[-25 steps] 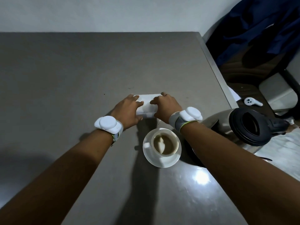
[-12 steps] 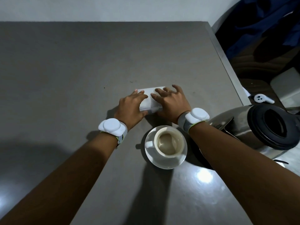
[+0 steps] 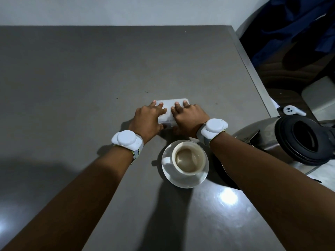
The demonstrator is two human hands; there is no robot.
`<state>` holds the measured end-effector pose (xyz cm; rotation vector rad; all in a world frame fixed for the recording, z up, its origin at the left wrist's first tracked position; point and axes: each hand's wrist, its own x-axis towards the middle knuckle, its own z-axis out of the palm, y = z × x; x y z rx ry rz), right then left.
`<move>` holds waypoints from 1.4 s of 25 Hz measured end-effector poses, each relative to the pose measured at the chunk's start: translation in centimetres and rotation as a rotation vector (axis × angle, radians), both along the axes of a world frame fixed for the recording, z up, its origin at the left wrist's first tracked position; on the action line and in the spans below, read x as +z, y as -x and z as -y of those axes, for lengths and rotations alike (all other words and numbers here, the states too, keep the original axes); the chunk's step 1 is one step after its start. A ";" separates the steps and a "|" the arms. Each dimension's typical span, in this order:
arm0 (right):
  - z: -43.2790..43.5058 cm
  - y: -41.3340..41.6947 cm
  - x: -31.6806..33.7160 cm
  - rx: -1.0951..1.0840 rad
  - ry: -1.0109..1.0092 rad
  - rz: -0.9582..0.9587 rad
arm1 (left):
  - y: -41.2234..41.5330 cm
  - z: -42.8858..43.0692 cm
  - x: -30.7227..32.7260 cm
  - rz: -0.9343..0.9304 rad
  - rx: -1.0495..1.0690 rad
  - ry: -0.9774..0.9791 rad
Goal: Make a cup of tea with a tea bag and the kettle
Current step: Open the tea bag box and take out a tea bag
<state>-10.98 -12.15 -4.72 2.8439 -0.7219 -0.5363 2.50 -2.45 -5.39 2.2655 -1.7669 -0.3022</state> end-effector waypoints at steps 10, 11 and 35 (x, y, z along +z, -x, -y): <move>-0.6 -0.4 1.3 0.119 0.118 -0.015 | -0.6 0.4 -0.4 -0.029 -0.001 -0.032; -0.5 -0.4 1.4 0.135 0.130 -0.010 | -0.7 0.3 -0.4 -0.052 0.006 -0.016; -2.2 -1.4 3.7 0.152 -0.091 0.231 | -1.2 -0.2 -0.4 -0.146 0.007 0.022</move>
